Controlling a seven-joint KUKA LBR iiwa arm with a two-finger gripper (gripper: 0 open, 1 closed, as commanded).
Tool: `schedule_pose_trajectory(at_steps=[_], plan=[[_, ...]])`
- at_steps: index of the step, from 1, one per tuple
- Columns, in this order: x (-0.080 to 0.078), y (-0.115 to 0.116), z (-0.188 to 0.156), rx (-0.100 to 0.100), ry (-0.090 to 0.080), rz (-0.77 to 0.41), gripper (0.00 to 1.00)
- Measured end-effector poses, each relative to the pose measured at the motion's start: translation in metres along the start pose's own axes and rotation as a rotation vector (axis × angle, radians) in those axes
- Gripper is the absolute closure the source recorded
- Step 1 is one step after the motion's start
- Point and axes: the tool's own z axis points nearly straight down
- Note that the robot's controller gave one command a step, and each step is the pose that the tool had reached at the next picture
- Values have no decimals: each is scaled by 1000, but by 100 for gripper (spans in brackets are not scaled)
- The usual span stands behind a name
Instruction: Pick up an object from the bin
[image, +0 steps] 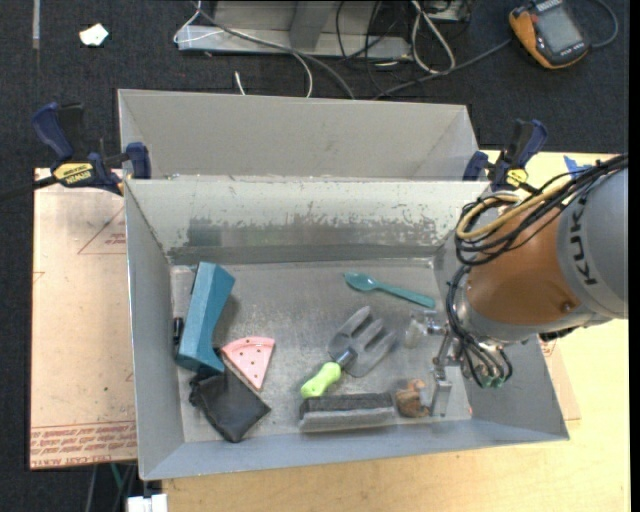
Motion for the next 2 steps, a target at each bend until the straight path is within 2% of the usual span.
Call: schedule_pose_trajectory(at_steps=[1,2], plan=[[5,27,20,-3,-3,-51,0],[18,73,23,-4,0,82,0]])
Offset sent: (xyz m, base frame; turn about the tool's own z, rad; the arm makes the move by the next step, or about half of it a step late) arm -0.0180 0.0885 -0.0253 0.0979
